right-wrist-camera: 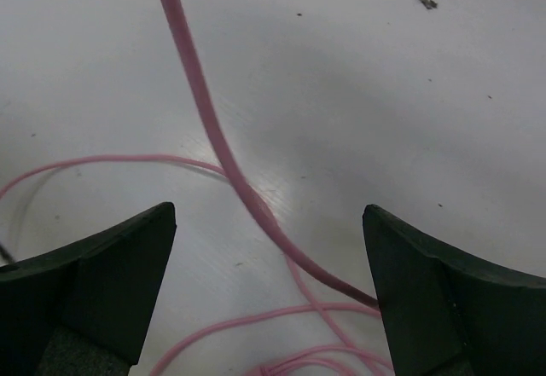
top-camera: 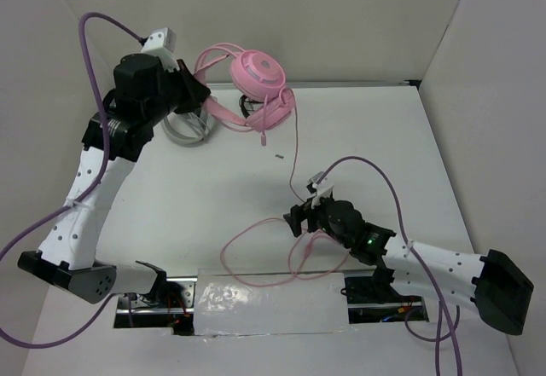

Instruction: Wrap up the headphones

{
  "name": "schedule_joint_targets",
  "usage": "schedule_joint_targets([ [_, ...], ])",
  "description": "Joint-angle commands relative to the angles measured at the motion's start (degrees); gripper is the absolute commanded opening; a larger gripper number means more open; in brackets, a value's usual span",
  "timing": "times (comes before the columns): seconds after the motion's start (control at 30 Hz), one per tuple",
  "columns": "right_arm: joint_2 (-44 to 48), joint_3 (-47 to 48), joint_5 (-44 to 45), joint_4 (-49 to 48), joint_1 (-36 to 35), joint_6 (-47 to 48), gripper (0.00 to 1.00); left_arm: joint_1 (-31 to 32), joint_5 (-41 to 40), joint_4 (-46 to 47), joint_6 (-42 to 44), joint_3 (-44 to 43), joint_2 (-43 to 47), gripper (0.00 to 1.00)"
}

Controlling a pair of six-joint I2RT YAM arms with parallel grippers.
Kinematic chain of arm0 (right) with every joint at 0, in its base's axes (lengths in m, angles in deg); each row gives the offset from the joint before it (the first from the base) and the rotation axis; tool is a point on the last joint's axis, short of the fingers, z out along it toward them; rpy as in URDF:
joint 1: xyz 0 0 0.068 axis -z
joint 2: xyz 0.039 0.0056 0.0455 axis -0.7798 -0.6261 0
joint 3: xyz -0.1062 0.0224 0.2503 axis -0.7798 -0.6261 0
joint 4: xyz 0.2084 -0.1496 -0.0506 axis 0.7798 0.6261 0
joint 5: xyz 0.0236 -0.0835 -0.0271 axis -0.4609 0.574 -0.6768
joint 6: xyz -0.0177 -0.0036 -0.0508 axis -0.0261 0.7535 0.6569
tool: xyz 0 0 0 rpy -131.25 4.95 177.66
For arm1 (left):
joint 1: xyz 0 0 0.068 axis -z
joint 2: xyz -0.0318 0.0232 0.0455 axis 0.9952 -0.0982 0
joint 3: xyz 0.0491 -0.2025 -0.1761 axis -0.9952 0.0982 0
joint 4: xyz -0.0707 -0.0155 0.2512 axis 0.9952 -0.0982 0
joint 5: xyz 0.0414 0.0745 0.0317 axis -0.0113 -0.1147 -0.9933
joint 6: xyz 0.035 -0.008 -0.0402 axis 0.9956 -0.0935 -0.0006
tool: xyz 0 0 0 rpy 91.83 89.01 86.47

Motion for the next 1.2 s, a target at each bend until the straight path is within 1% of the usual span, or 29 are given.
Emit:
schedule_joint_targets([
  [0.0,-2.18,-0.68,7.57,-7.04,-0.28,-0.18,0.92,-1.2,4.59,5.47,-1.23,-6.35,1.65,0.0],
  [0.03,-2.62,-1.47,7.48,-9.39,-0.28,-0.36,0.88,-1.38,4.94,5.38,-1.22,-7.31,1.83,0.0],
  [0.07,-3.93,-1.83,6.96,-10.55,-0.19,-0.44,0.77,-1.9,5.82,5.38,-1.22,-7.67,2.09,0.0],
  [0.1,-4.64,-2.0,6.08,-11.52,-0.1,-0.79,0.71,-1.99,6.26,5.56,-1.14,-8.02,2.35,0.0],
  [0.13,-5.51,-1.83,6.08,-12.48,-0.1,-1.23,0.58,-2.17,6.35,5.91,-1.22,-8.55,2.62,0.0],
  [0.17,-7.0,-1.57,5.81,-12.84,-0.1,-1.58,0.49,-2.43,6.96,5.91,-1.14,-8.81,2.79,0.0],
  [0.2,-7.71,-1.31,5.46,-13.02,-0.27,-1.5,0.35,-2.52,7.23,5.74,-1.05,-9.08,2.97,0.0],
  [0.23,-8.24,-0.26,5.29,-12.41,-0.19,-1.41,0.17,-2.69,7.14,5.47,-1.4,-9.6,3.06,0.0],
  [0.27,-8.51,0.45,5.81,-11.71,-0.19,-2.02,0.0,-2.61,7.23,5.47,-1.14,-9.43,3.49,0.0],
  [0.33,-7.03,2.2,7.64,-9.35,-0.36,-1.68,0.0,-2.61,5.83,6.26,-1.4,-6.9,4.2,0.0],
  [0.37,-5.02,3.87,12.18,-6.46,-0.28,-3.07,0.0,-2.87,4.43,6.96,-1.75,-4.1,4.81,0.0],
  [0.4,-5.0,4.75,15.79,-4.52,-0.28,-3.08,0.0,-2.87,4.07,6.96,-1.75,-2.59,5.25,0.0],
  [0.47,-1.58,7.3,22.92,0.57,0.07,-5.36,0.0,-3.13,4.06,8.1,-1.58,1.62,6.04,0.0],
  [0.5,-0.35,10.27,26.17,6.6,1.55,-6.32,0.0,-3.22,4.5,8.8,-1.31,6.34,6.4,0.0],
  [0.53,2.19,12.21,31.42,9.97,2.96,-8.94,0.0,-3.31,4.33,9.68,-2.18,8.74,6.75,0.0],
  [0.57,3.78,13.88,32.35,12.53,4.54,-9.23,0.0,-3.31,4.42,10.12,-2.28,10.76,6.84,0.0],
  [0.6,6.84,16.25,32.62,16.64,7.34,-8.97,0.0,-3.31,4.42,10.48,-3.15,14.79,6.84,0.0],
  [0.73,14.59,20.75,33.93,22.13,11.4,-5.3,0.0,-3.57,4.34,10.92,-4.74,21.41,4.04,0.0],
  [0.8,17.49,23.2,31.66,23.71,12.03,-2.3,0.0,-3.75,3.37,10.31,-5.35,23.34,2.1,0.0],
  [0.87,18.21,26.1,27.8,24.68,12.12,1.91,0.0,-3.93,2.14,9.25,-5.7,23.53,-1.5,0.0],
  [0.9,17.86,26.99,27.61,25.21,11.94,2.36,0.0,-4.1,1.96,8.55,-6.58,23.18,-4.56,0.0],
  [0.97,16.37,29.97,28.83,25.82,11.5,2.02,0.0,-4.36,-1.2,5.49,-8.59,20.82,-7.82,0.0],
  [1.0,15.93,30.42,29.62,25.83,11.15,2.19,0.0,-4.8,-2.25,3.21,-9.65,19.58,-11.23,0.0],
  [1.07,14.61,32.0,31.46,26.96,10.01,2.98,0.0,-5.07,-5.59,-0.57,-11.23,16.77,-13.98,0.0],
  [1.1,14.08,32.62,32.61,27.93,9.75,2.72,0.0,-5.5,-6.65,-0.85,-11.42,16.41,-15.91,0.0],
  [1.17,13.55,34.37,35.42,29.68,9.13,3.07,0.0,-6.47,-6.05,-1.82,-12.64,15.27,-17.24,0.0],
])
